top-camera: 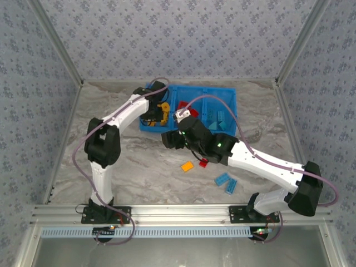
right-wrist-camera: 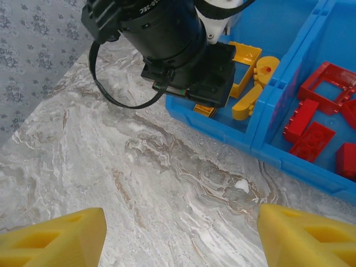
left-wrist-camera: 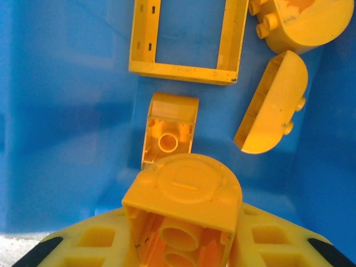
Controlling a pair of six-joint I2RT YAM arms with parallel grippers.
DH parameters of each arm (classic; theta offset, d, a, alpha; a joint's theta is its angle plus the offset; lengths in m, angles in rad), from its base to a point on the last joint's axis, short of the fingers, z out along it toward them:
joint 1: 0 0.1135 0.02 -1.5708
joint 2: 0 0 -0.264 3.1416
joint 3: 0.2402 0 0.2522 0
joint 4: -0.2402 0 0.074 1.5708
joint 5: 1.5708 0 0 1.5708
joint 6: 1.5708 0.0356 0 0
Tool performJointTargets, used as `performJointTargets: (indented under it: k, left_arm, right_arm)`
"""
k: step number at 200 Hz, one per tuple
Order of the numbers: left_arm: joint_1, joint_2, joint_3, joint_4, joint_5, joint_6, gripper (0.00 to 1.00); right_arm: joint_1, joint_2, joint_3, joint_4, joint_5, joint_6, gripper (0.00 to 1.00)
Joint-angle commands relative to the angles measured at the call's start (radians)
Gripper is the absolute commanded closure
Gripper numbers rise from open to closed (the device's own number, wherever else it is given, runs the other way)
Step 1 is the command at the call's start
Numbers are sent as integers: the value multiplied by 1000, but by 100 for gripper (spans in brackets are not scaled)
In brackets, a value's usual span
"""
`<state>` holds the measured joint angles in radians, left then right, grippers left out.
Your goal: Sort the legos into containers by color
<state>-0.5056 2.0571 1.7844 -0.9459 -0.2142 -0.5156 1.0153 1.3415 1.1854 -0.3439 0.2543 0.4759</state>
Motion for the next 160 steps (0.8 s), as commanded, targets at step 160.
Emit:
performJointTargets:
  k: [160]
  left_arm:
    - [4,28,66,-11,44,32,46]
  right_arm:
    - [-15,-67,-90,-2,-30,36,25]
